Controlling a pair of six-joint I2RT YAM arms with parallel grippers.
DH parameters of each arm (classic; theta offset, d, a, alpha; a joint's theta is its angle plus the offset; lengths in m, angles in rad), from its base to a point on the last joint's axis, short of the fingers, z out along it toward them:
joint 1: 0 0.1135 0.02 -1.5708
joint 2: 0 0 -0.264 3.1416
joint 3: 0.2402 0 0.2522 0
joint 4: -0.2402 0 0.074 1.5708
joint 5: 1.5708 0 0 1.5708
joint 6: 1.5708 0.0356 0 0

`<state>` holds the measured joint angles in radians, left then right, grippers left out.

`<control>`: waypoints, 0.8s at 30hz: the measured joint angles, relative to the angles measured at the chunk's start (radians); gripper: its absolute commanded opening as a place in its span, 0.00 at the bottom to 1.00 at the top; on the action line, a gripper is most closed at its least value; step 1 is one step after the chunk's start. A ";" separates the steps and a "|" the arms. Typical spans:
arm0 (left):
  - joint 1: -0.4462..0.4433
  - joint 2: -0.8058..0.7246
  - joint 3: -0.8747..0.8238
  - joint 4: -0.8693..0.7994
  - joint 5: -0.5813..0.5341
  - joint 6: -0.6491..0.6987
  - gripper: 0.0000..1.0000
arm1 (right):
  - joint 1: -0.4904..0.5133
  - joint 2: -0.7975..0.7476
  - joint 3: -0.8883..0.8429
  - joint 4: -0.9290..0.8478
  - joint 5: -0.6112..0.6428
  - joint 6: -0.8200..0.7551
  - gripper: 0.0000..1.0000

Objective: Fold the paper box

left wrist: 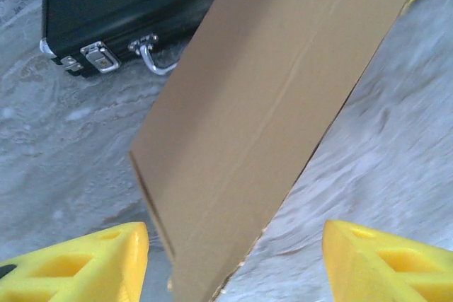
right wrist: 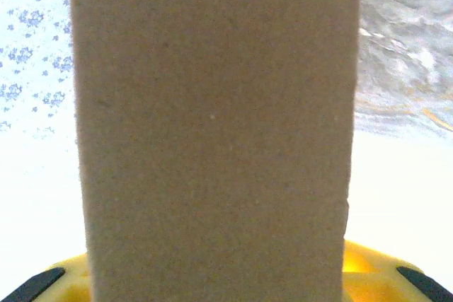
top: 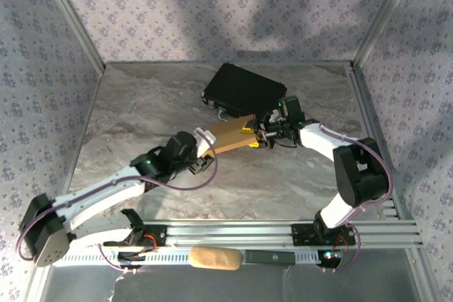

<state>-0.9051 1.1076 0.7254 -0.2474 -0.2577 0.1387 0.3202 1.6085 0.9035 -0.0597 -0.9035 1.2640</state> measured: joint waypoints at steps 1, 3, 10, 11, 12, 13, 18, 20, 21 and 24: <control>-0.016 0.039 0.009 -0.003 -0.031 0.042 0.66 | -0.008 -0.002 0.005 -0.023 -0.008 0.000 0.40; -0.046 0.102 0.020 0.000 -0.082 0.110 0.66 | -0.023 -0.005 0.008 -0.057 -0.023 -0.008 0.40; -0.097 0.252 0.020 0.077 -0.203 0.249 0.65 | -0.051 -0.021 0.008 -0.135 -0.059 -0.023 0.38; -0.098 0.266 0.020 0.091 -0.212 0.259 0.64 | -0.053 -0.024 0.008 -0.142 -0.061 -0.023 0.38; -0.099 0.277 0.020 0.105 -0.224 0.267 0.62 | -0.053 -0.027 0.008 -0.149 -0.063 -0.023 0.38; -0.102 0.289 0.020 0.122 -0.237 0.274 0.60 | -0.056 -0.030 0.008 -0.154 -0.059 -0.023 0.38; -0.129 0.310 0.020 0.166 -0.289 0.296 0.43 | -0.072 -0.040 0.008 -0.175 -0.063 -0.023 0.44; -0.135 0.309 0.020 0.163 -0.293 0.303 0.41 | -0.073 -0.047 0.008 -0.181 -0.063 -0.022 0.51; -0.138 0.307 0.021 0.161 -0.293 0.304 0.41 | -0.075 -0.049 0.008 -0.185 -0.062 -0.024 0.55; -0.140 0.293 0.035 0.122 -0.280 0.296 0.40 | -0.085 -0.060 0.006 -0.207 -0.061 -0.032 0.66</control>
<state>-1.0451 1.4010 0.7609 -0.1253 -0.5373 0.4347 0.2352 1.5490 0.9092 -0.2668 -0.9646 1.2320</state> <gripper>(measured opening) 0.413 0.611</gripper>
